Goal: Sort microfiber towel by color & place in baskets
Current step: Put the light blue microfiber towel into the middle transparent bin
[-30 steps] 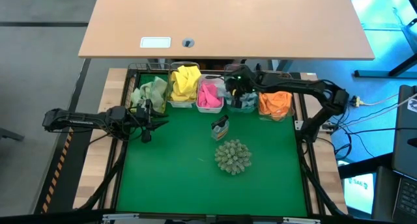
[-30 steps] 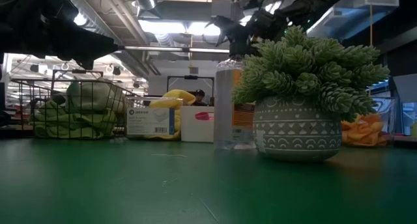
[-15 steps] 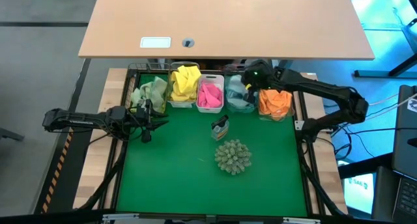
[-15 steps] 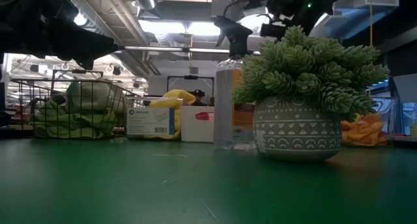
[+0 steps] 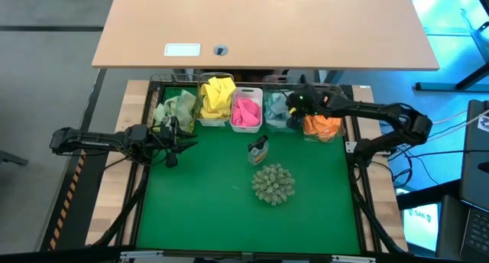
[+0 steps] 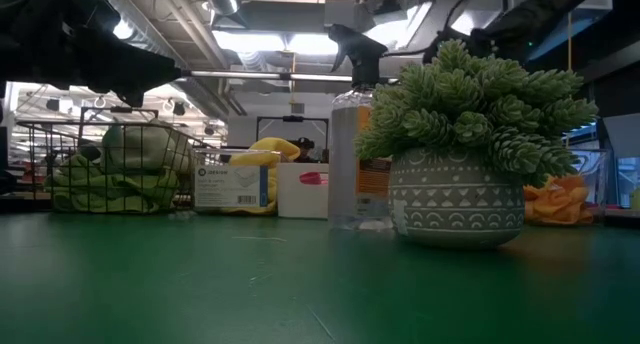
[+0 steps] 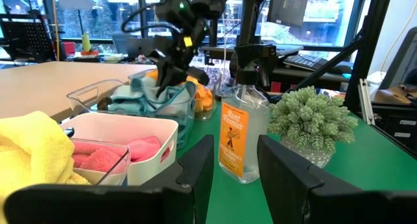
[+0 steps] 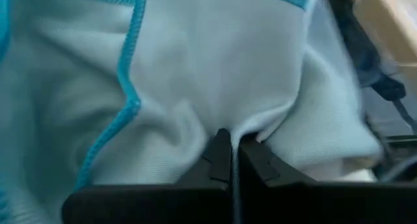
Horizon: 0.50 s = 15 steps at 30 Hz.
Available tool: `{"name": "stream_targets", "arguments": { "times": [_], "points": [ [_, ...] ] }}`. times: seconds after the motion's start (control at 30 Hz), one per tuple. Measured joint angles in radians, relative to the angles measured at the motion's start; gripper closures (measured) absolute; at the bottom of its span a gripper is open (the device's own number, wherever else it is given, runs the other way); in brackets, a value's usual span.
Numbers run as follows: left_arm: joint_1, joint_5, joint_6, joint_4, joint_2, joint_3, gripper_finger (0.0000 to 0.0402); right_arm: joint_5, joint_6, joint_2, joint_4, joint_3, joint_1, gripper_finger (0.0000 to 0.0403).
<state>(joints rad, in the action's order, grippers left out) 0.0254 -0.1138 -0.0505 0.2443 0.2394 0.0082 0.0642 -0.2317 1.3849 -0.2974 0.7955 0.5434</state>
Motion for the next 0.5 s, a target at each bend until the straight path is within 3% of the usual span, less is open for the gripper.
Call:
{"name": "stream_targets", "arguments": {
  "times": [0.5],
  "points": [
    [0.000, 0.000, 0.000, 0.000, 0.000, 0.000, 0.0289, -0.025, 0.000, 0.000, 0.056, -0.030, 0.000, 0.0361]
  ]
}}
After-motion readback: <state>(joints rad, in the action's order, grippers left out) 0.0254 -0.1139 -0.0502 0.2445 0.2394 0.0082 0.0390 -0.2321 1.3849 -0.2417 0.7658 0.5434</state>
